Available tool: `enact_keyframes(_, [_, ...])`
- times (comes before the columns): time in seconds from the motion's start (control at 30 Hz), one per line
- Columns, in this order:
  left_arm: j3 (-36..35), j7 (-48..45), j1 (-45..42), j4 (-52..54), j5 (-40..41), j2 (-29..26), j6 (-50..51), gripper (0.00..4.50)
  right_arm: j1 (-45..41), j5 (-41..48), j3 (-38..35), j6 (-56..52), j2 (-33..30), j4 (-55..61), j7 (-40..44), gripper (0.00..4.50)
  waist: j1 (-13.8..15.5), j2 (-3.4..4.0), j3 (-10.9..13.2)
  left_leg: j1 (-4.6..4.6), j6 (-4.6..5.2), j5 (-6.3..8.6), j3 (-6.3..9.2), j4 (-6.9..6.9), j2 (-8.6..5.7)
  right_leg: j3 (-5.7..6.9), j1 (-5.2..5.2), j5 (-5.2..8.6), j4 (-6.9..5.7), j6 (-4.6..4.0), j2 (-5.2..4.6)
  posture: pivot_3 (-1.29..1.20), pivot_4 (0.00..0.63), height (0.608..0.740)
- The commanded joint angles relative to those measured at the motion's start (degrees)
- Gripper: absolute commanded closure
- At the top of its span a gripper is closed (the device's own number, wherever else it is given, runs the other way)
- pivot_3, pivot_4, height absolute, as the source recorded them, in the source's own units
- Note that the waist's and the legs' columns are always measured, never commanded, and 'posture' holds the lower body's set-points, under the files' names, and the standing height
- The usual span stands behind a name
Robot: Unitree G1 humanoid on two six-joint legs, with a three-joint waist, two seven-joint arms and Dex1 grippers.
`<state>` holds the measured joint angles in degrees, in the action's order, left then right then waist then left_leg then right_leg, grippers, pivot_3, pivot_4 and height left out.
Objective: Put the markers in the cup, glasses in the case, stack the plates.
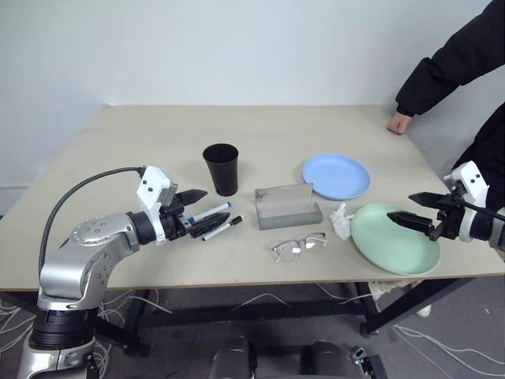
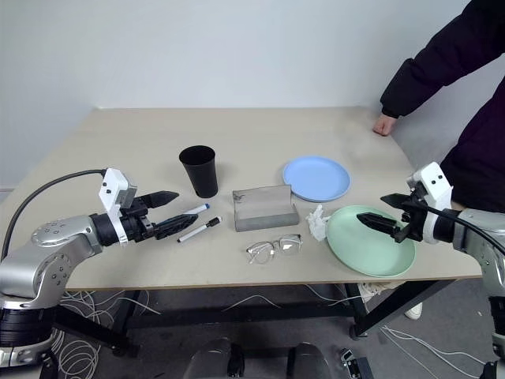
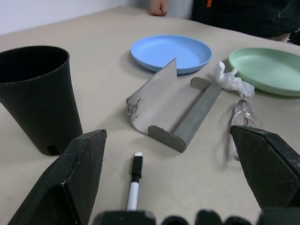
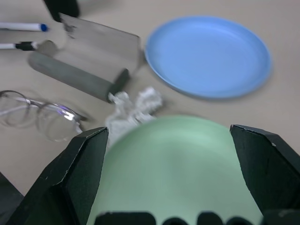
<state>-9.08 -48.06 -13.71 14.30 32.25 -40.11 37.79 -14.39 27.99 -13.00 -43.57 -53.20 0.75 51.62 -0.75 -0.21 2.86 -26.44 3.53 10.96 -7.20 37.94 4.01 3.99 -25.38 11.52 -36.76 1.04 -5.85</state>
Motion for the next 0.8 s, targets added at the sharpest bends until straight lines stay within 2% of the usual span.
enact_keyframes(0.03, [0.52, -2.4, -1.06, -0.5, -0.38, 0.39, -4.13, 0.03, 0.49, -0.97, -3.02, -1.02, -1.65, -1.26, -2.01, 0.0, 0.0, 0.01, 0.0, 0.0, 0.0, 0.0, 0.0, 0.0, 0.0, 0.0, 0.0, 0.0, -0.01, 0.0, 0.0, 0.0, 0.0, 0.74])
enact_keyframes(0.4, [0.84, -12.48, -0.45, -4.98, -0.83, -1.29, -12.53, 0.03, -2.55, -6.4, -1.72, -2.08, 1.3, -13.45, -11.48, 0.0, -0.29, 0.03, 0.0, 0.01, 0.0, 0.0, 0.0, 0.02, 0.0, 0.0, 0.0, -0.01, -0.01, 0.0, 0.02, 0.0, 0.0, 0.74])
enact_keyframes(0.8, [0.75, -12.65, 1.7, -3.65, -1.34, -1.86, -12.35, 0.03, -6.74, -10.12, -0.37, 1.83, 5.74, -26.62, -13.68, 0.0, -0.46, 0.1, -0.03, 0.02, 0.02, -0.02, 0.0, 0.05, 0.0, -0.02, 0.05, -0.03, -0.02, 0.03, 0.05, 0.0, 0.0, 0.74])
